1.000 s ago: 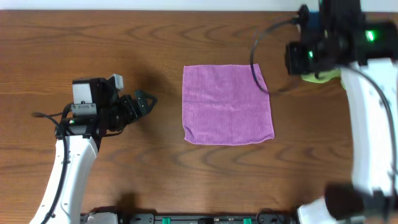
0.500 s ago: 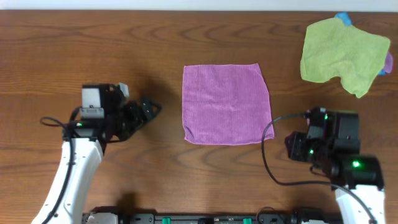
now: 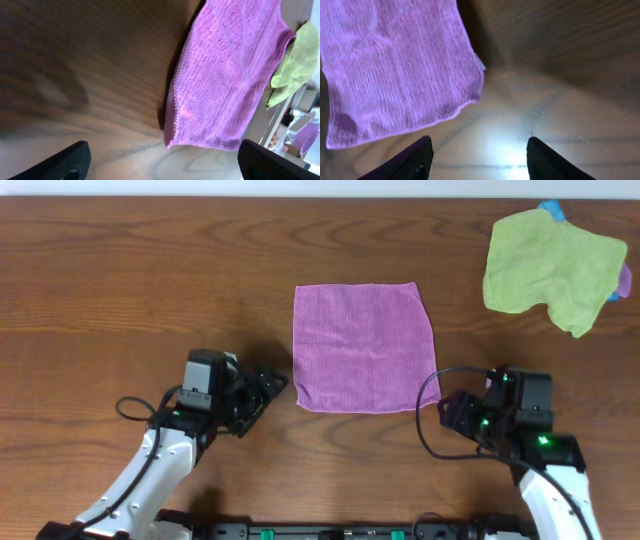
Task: Fold the cloth
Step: 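Move both grippers to the purple cloth's near corners and grasp them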
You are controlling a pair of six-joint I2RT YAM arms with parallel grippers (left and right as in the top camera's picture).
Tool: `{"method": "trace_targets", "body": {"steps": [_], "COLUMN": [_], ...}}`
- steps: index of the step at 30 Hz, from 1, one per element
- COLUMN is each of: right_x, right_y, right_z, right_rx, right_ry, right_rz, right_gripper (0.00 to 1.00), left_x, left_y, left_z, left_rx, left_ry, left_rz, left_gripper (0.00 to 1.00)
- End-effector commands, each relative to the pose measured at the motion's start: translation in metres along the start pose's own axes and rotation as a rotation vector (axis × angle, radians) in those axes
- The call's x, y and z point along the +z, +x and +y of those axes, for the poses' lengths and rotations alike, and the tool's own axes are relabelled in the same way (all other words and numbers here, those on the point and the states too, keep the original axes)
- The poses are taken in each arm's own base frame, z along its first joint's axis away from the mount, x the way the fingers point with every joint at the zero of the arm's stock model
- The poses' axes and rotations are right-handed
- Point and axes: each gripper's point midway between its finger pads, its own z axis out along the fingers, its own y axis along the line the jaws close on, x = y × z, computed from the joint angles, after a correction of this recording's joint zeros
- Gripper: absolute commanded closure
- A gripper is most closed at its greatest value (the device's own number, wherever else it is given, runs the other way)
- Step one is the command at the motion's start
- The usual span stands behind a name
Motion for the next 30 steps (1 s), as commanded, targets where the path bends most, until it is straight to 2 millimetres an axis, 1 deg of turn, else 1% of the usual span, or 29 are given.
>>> {"method": "trace_targets", "body": {"steps": [1,4,7,12,15,18,20,24,30], "right_x": [0.011,0.023,0.036,0.051,0.055,0.059,0.061,0.062,0.063], "right_y": [0.001,-0.001,-0.003,-0.005,-0.007,-0.010,-0.012,-0.015,-0.014], "right_z": [-0.002,-0.002,0.001,0.004,0.005,0.006,0.009,0.010,0.010], "right_rx": [0.059,0.082,0.093,0.114,0.137,0.145,0.147,0.159,0.186], "right_ry": [-0.005,-0.006,-0.031,-0.056,-0.059,-0.069,-0.083,-0.087,-0.088], "right_rz": [0.025,0.046,0.072,0.096,0.095,0.092,0.087,0.080,0.080], "right_gripper": [0.38,0.38,0.39,0.39,0.39,0.40,0.40,0.40,0.41], "left_x": [0.008,0.018,0.032,0.043,0.047,0.054,0.058,0.064,0.070], "left_y": [-0.002,-0.001,0.000,0.000,0.000,0.004,0.007,0.012,0.016], "left_z": [0.001,-0.004,-0.007,-0.013,-0.011,-0.008,-0.010,-0.017,-0.013], "left_rx": [-0.039,-0.050,-0.082,-0.086,-0.113,-0.116,-0.115,-0.101,-0.116], "left_ry": [-0.008,0.004,0.020,0.057,0.052,0.043,0.049,0.072,0.051], "left_rz": [-0.023,-0.022,-0.005,0.021,0.025,0.040,0.048,0.053,0.054], "left_gripper": [0.05,0.05,0.05,0.05,0.05,0.05,0.05,0.05,0.04]}}
